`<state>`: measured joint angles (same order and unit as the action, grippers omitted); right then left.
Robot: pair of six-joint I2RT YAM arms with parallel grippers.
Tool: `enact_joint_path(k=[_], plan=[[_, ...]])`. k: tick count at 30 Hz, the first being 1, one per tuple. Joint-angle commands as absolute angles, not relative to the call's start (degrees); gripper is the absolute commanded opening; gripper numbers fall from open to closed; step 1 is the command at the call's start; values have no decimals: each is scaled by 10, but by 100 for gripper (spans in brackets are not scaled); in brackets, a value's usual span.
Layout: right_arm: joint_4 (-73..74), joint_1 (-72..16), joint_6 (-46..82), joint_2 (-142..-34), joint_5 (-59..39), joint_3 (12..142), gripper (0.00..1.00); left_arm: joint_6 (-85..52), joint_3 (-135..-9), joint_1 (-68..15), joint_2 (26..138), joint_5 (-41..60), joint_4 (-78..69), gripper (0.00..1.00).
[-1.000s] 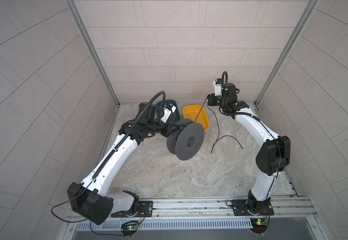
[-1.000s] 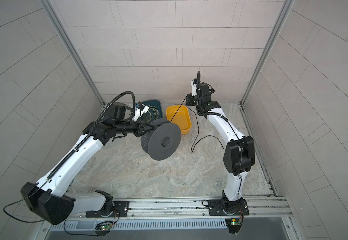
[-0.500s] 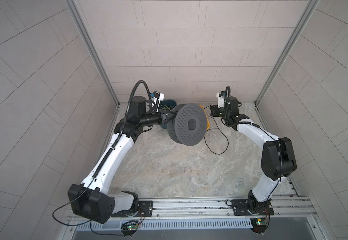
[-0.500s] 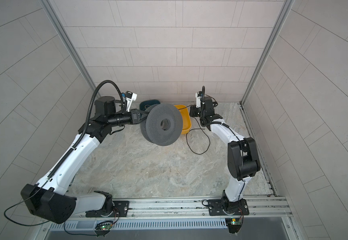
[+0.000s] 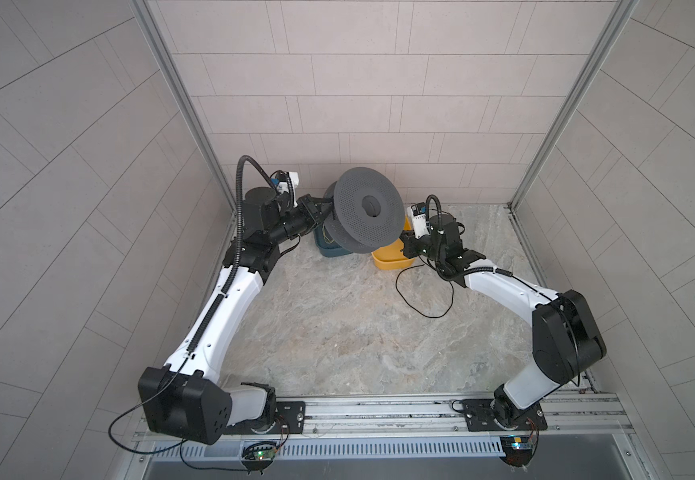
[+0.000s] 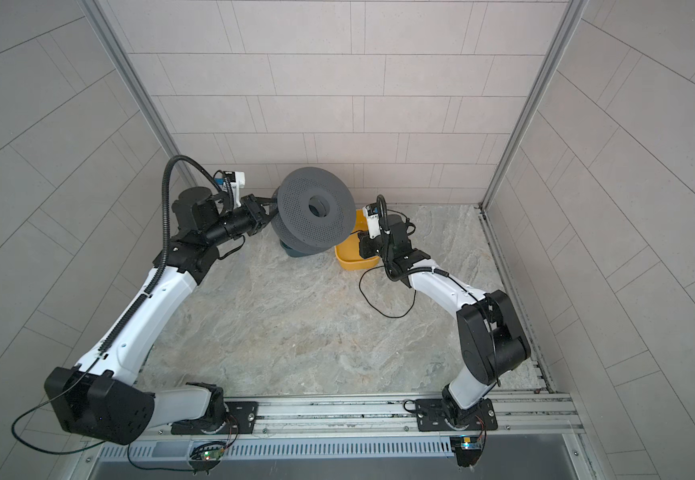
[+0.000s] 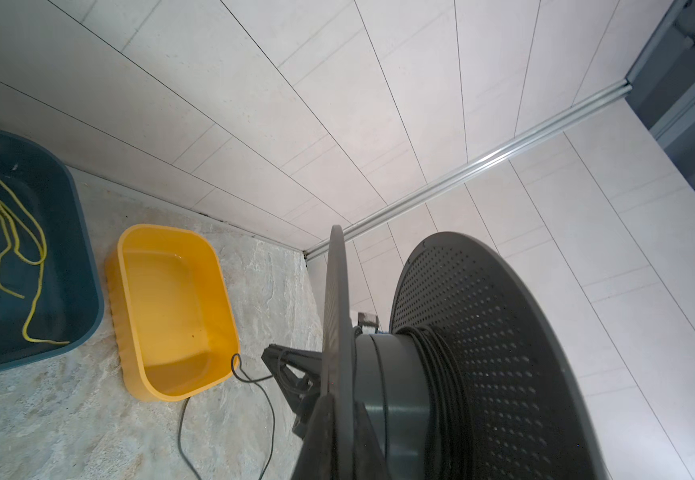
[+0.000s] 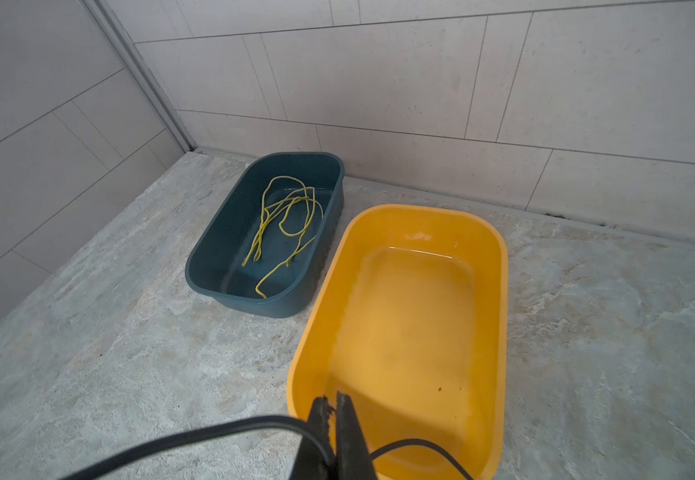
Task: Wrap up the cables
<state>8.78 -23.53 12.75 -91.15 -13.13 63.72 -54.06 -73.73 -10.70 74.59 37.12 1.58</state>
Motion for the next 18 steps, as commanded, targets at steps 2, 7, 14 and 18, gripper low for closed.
enact_joint_path(k=[2,7,14,18], plan=[[80,-269,73,-867,-81,632,0,-583,-734,-102,738,289,-23,0],[63,-307,56,-834,-52,614,0,-568,-731,-101,735,218,6,0],[21,-394,4,-825,17,623,0,-579,-730,-101,726,122,17,0],[0,-445,-15,-830,45,643,0,-554,-730,-104,720,71,36,0]])
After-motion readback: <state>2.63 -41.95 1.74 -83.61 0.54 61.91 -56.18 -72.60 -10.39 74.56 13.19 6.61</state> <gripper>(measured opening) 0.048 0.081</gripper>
